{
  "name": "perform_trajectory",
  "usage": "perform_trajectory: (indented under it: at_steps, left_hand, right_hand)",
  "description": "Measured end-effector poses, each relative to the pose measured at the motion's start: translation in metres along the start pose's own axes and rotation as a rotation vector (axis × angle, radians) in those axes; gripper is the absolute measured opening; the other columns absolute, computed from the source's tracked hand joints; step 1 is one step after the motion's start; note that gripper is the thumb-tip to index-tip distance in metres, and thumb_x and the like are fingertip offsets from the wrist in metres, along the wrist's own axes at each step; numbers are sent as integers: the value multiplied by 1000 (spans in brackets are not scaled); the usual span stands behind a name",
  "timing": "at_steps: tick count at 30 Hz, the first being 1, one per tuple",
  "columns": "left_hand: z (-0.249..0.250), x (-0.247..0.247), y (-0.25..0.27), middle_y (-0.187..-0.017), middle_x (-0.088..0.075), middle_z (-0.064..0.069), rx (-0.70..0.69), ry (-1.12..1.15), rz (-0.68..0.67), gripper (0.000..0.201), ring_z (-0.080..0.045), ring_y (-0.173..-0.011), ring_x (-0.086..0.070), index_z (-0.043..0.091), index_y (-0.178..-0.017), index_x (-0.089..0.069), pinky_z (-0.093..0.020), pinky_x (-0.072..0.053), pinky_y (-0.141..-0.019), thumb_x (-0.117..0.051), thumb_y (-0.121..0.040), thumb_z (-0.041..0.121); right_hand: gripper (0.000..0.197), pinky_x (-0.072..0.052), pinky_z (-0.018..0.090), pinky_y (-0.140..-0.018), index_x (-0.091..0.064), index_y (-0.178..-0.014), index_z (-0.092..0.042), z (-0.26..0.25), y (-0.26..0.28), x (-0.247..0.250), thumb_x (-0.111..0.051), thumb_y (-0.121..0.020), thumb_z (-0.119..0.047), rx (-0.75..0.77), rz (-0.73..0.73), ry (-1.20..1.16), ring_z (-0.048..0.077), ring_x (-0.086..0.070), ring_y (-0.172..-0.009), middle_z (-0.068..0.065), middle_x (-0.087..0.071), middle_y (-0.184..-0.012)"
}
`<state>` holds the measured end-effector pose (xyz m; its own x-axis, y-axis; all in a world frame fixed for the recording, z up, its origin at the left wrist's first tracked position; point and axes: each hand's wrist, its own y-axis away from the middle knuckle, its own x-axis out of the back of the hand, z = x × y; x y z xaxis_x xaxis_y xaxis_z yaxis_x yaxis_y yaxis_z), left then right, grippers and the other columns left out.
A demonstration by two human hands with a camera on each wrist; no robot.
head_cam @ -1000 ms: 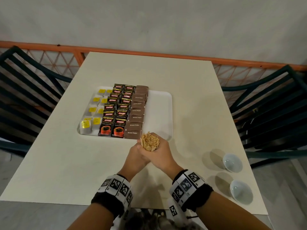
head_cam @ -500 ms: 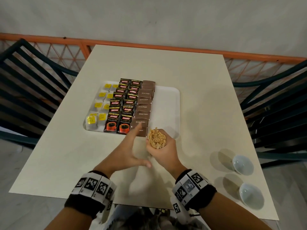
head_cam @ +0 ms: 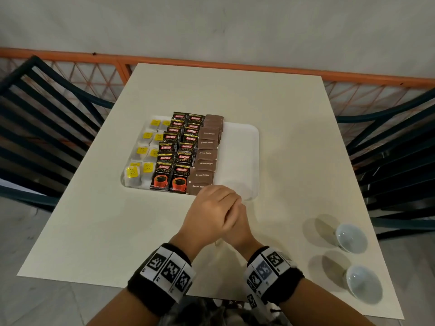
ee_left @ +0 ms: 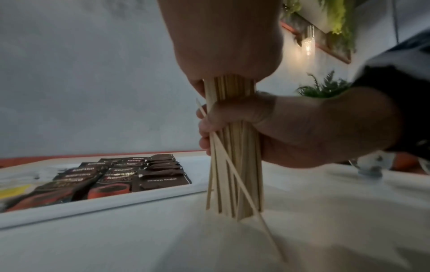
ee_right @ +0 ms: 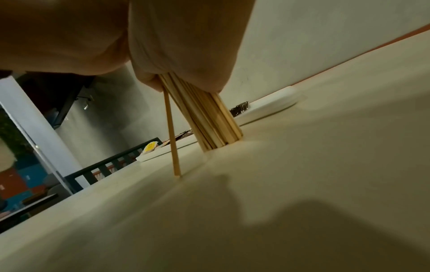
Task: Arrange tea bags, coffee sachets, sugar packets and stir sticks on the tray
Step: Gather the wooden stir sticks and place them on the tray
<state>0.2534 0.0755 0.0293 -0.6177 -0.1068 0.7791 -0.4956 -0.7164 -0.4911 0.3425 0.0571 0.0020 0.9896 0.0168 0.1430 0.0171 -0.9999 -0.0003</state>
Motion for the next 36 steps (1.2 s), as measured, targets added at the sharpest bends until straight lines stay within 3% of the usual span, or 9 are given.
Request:
perform_trajectory:
  at_steps: [4, 7, 9, 13, 17, 20, 27, 31, 36]
  left_hand:
    - [2, 12, -2, -111, -65, 1, 155, 217, 117, 31, -8, -109, -55, 9, -108, -67, -21, -40, -95, -45, -92, 24]
    - [-2, 20, -4, -112, -61, 8, 463, 441, 235, 35, -3, -109, -54, 15, -113, -60, -13, -40, -90, -35, -95, 32]
    - [-10, 22, -2, -105, -63, 13, 751, 589, 218, 37, -2, -103, -56, 21, -111, -60, -5, -39, -81, -29, -99, 36]
    - [-31, 14, 5, -110, -64, -3, 1193, 895, -43, 61, -16, -106, -56, 15, -111, -63, -26, -39, -92, -15, -97, 50]
    - [-26, 13, -6, -87, -73, -8, 1442, 1367, 101, 56, -16, -76, -68, 8, -101, -64, -35, -49, -84, -26, -97, 50]
    - [-20, 15, -17, -82, -75, -8, 1472, 1560, 185, 46, -18, -73, -72, 9, -101, -65, -35, -57, -68, -32, -98, 41]
    - [-20, 9, -24, -81, -72, -5, 1513, 1427, 153, 26, -18, -78, -66, 14, -89, -68, -32, -54, -71, -45, -95, 24]
    - [-21, 5, -21, -93, -68, -7, 1500, 1263, 144, 30, -16, -81, -63, 14, -100, -64, -29, -53, -60, -39, -98, 30]
    - [-27, 18, -14, -105, -68, -4, 1059, 758, 354, 39, -16, -100, -63, 17, -103, -66, -29, -47, -85, -28, -101, 30]
  right_hand:
    - [10, -44, 8, -58, -58, -75, -16, -7, -5, -1, -58, -72, -25, 16, 32, -75, -7, -59, -67, -12, -59, -64]
    - [18, -54, 23, -61, -64, -85, -13, -15, -11, 1, -74, -70, -10, -29, 138, -146, 6, -65, -68, -8, -67, -72]
    - [16, -53, 17, -55, -66, -88, -10, -22, -17, 4, -73, -74, -5, -58, 214, -141, 2, -64, -60, -5, -66, -70]
    - [17, -51, 10, -61, -69, -91, -1, -40, -32, 10, -73, -76, -6, -67, 343, -206, -1, -66, -67, -1, -69, -78]
    - [16, -53, 14, -64, -69, -90, 0, -59, -39, 7, -73, -75, -6, -55, 410, -290, 4, -68, -70, 1, -70, -78]
    - [19, -55, 17, -66, -69, -92, -4, -64, -34, -4, -74, -74, -9, -74, 405, -301, 6, -68, -75, -1, -71, -82]
    - [25, -53, 11, -64, -69, -96, -2, -56, -30, -6, -76, -73, -8, -50, 358, -281, 1, -67, -74, -4, -69, -82]
    - [16, -52, 10, -64, -67, -87, -12, -47, -31, -1, -75, -74, -8, -23, 303, -226, -6, -65, -71, -11, -66, -78]
    - [24, -49, 9, -64, -63, -83, -25, -27, -30, -2, -72, -74, -4, -18, 176, -156, -6, -63, -69, -14, -65, -75]
